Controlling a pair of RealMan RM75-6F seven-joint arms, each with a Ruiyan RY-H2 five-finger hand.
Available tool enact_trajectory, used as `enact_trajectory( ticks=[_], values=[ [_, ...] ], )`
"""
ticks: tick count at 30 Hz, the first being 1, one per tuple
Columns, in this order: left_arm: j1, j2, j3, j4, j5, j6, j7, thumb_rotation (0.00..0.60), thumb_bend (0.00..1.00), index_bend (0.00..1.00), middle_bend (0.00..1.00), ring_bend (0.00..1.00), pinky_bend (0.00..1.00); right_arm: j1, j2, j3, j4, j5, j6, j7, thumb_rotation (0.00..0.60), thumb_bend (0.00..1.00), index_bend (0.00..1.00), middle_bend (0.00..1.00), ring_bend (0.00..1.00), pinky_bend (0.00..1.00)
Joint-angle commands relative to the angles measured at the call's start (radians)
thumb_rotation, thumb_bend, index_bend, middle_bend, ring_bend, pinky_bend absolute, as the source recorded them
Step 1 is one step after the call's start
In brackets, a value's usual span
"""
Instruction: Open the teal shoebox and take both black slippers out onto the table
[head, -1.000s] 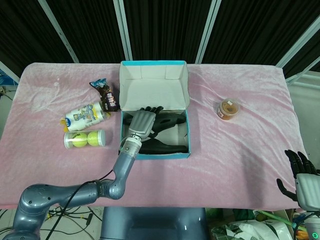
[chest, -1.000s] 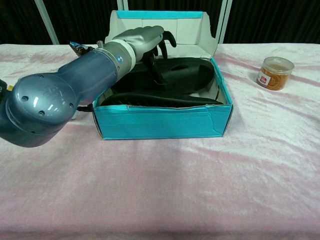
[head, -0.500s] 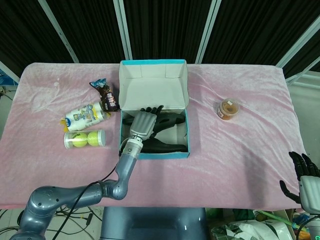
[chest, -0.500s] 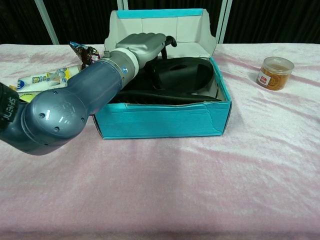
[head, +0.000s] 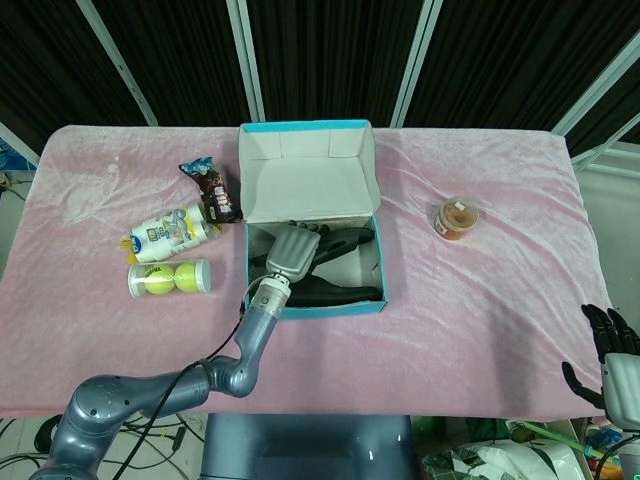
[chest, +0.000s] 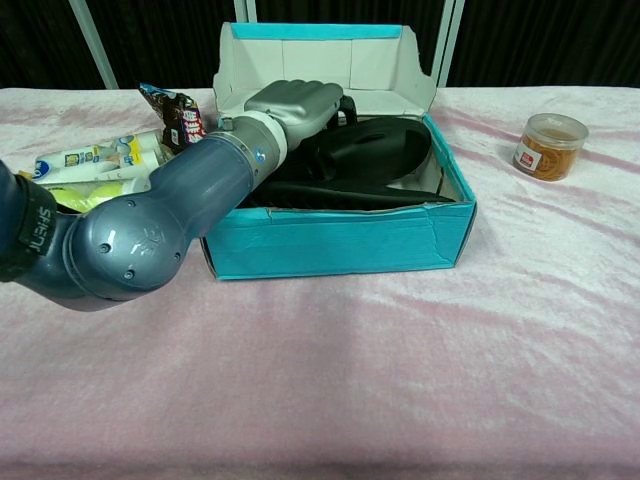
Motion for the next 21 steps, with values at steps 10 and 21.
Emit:
enact_trajectory(
  ticks=[10,21],
  values=[
    [-0.026,-0.045,-0.053,0.042,0.061,-0.009,-0.132,0.600,0.50,0.38,0.55,0.50,0.53,-0.002,0.007,0.000,-0.011,-0.009,0.007,-0.008,0.600,0.27,0.00,0.08,0.00,0.14],
    [0.022,0.044,-0.097,-0.122,0.055,0.015,-0.171,0.600,0.50,0.40,0.56,0.49,0.50,-0.003,0.008,0.002,-0.012,-0.013,0.011,-0.005,0.600,0.27,0.00,0.08,0.00,0.14]
  ],
)
